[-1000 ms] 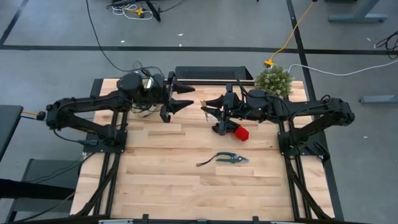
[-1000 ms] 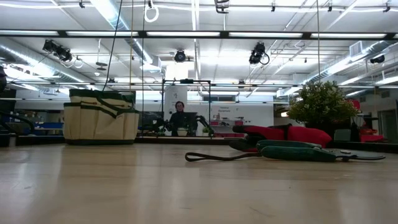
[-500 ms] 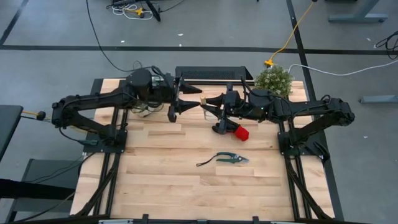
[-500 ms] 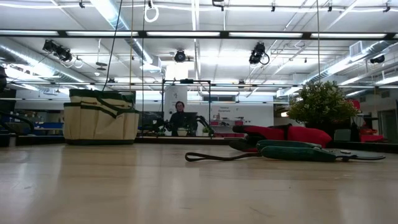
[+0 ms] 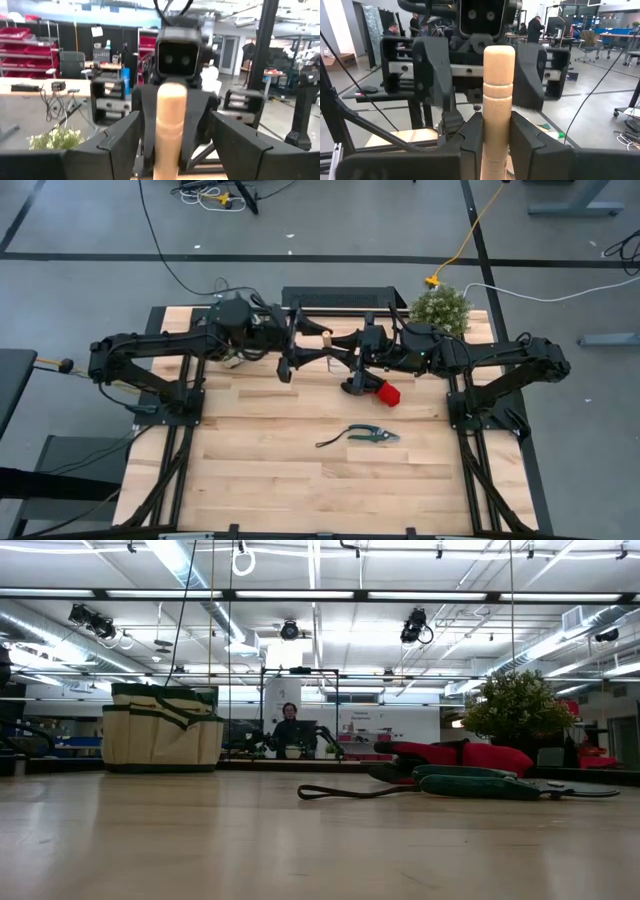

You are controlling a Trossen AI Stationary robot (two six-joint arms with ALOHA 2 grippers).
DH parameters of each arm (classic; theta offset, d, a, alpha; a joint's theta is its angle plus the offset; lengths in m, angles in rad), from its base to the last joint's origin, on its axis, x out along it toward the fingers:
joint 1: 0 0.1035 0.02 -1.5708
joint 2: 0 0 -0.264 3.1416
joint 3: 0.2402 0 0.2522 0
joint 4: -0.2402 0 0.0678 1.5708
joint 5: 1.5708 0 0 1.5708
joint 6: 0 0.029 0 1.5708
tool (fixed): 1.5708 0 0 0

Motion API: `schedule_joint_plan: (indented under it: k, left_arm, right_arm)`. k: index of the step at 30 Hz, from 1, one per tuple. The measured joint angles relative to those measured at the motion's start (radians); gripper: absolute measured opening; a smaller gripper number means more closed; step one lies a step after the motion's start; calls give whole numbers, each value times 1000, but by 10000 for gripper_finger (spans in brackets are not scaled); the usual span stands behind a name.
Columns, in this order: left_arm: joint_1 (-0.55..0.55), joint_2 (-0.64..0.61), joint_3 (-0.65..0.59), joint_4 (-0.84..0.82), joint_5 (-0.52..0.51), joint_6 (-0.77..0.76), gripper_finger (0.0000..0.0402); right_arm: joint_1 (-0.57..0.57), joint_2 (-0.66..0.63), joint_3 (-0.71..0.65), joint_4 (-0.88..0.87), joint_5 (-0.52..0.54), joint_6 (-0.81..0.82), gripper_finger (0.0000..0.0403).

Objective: Pick & Place Garden tools in Gardening bag
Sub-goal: Put the brown hand rake into the gardening bag

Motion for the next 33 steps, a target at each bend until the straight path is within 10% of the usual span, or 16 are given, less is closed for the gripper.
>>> schedule_joint_plan:
  k: [33]
  left_arm:
    - [-11, 37, 0, 82, -19, 8, 165]
  right_arm:
    - [0, 0, -1, 0, -7, 0, 66]
